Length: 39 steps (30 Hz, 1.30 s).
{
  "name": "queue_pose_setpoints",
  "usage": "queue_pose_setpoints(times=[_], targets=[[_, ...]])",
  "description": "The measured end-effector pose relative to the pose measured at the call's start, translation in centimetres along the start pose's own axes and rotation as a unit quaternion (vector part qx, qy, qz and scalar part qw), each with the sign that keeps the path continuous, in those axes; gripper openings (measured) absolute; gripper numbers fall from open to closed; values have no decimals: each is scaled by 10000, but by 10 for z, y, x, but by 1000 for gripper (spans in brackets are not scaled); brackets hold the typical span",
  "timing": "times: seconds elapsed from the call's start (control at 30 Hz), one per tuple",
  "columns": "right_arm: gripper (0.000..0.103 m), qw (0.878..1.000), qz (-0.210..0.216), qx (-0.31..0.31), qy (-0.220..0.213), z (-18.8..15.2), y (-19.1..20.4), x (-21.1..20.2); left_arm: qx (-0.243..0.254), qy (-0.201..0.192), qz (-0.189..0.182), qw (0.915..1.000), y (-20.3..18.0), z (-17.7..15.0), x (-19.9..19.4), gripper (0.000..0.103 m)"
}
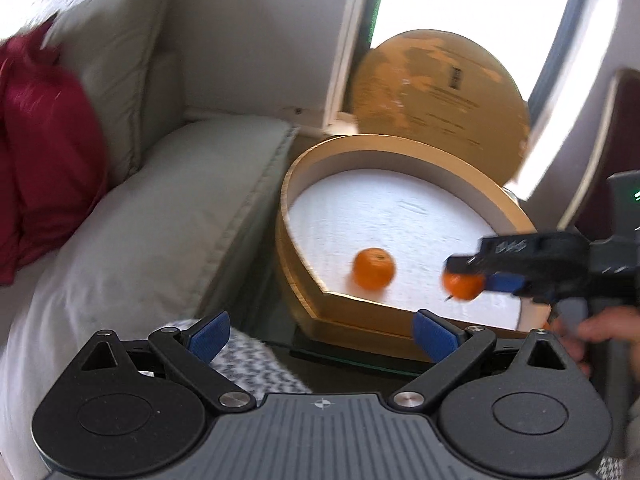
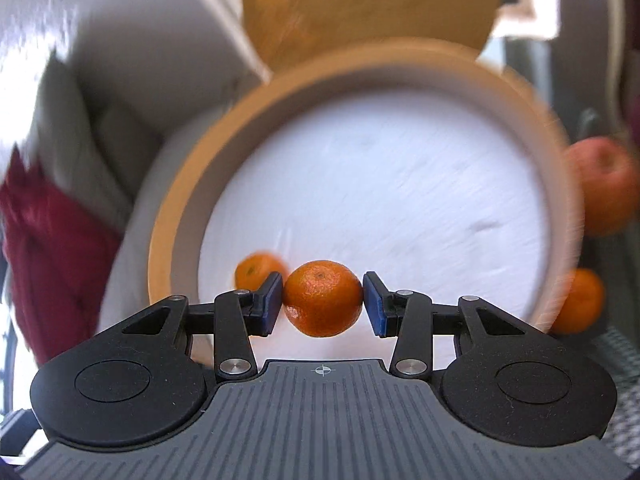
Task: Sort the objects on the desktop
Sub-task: 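Lower the mandarin onto the foam and open the right gripper, then return the right gripper to the last mandarin and close on it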
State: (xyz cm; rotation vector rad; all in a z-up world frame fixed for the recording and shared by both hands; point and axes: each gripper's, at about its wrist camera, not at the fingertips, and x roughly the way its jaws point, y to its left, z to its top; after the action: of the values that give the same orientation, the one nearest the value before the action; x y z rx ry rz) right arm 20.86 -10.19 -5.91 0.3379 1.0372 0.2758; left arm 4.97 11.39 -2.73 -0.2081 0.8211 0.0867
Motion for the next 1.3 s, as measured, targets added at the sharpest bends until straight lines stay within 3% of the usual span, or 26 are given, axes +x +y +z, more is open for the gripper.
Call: queue_pose_setpoints(times=[0.23,0.4,0.53,0.77,1.03,1.3], targets=[[45,9981,-157,-293,518,-10,23,37,-171,67,-66,9998,11,-1,2,99],[46,9973,-298,-345,567,-15,22,43,-142,79,-90,9998,11,-1,3,99],[54,9974,-213,-323,603,-13,22,41,-74,71,-59,9999,7,-1,-1,99],[61,9996,-21,-209,184,-13,12,-10,163,-21,-49,9999,-10,-2,-15,99],[61,9989,8,155,-432,-36,-44,-91,754,21,-205,9969,-54,-12,-22,99],[61,9931,-297,811,-798,-66,-115,-132,1678,358,-459,9841,-111,-33,-8,99]])
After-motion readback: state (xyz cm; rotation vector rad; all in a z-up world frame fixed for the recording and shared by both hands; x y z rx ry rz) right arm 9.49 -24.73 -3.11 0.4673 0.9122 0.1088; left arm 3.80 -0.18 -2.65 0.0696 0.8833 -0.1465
